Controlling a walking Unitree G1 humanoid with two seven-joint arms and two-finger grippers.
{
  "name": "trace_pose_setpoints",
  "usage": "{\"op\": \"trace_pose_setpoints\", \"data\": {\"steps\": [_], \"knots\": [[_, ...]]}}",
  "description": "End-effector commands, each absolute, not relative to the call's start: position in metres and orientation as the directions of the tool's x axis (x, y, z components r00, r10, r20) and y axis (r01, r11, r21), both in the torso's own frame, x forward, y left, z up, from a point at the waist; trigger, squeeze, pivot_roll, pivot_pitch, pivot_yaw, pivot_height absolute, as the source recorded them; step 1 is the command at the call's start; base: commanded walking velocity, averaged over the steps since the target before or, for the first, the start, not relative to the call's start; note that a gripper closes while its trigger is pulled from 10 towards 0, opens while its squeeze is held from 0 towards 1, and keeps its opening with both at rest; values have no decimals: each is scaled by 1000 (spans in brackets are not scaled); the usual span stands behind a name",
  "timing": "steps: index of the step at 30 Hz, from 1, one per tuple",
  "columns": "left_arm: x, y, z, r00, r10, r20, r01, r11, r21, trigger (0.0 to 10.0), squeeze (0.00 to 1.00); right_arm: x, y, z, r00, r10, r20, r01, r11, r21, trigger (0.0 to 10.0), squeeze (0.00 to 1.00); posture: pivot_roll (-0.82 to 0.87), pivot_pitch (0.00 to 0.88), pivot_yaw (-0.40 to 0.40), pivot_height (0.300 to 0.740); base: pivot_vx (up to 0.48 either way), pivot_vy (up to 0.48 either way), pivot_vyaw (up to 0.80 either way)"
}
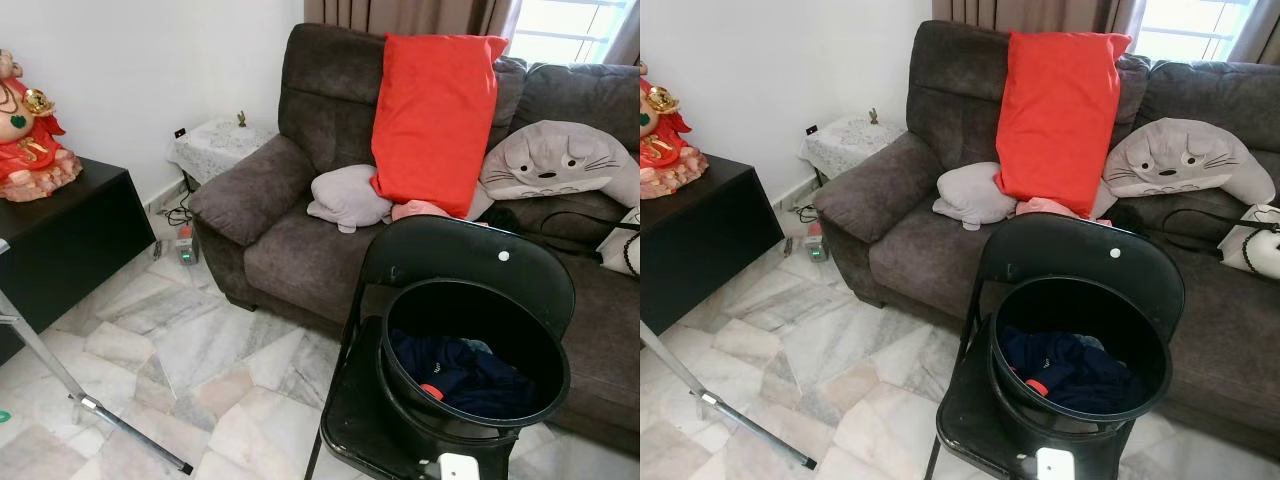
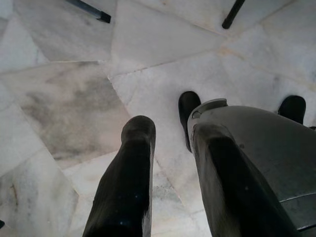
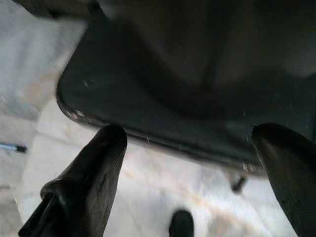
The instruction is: Hang hanger
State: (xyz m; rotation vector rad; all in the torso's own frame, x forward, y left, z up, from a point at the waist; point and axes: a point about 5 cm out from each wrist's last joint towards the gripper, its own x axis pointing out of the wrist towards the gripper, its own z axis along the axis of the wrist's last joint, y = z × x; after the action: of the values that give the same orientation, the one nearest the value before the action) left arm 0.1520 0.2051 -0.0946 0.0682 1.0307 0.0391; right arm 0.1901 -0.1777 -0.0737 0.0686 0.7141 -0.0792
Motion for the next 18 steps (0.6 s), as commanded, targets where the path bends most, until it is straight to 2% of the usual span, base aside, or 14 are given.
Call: {"op": "trace_pose_setpoints", "data": {"steps": [1,12,16,18], "knots": [[146,206,-97,490,66,-869,-1,997,76,10000,0,186,-177,-73,778,-19,-628,72,996,59,10000,0,4,31,8,740,0,0,0],[144,205,-98,485,61,-872,4,997,72,10000,0,155,-190,-53,875,139,-464,-140,990,31,10000,0,-18,23,-13,740,0,0,0],[144,205,-98,484,59,-873,10,997,73,10000,0,140,-208,-37,900,90,-428,-82,996,37,10000,0,-40,14,-15,740,0,0,0],[144,205,-98,484,59,-873,12,997,73,10000,0,137,-208,-31,904,94,-416,-88,996,34,10000,0,-40,13,-16,740,0,0,0]]}}
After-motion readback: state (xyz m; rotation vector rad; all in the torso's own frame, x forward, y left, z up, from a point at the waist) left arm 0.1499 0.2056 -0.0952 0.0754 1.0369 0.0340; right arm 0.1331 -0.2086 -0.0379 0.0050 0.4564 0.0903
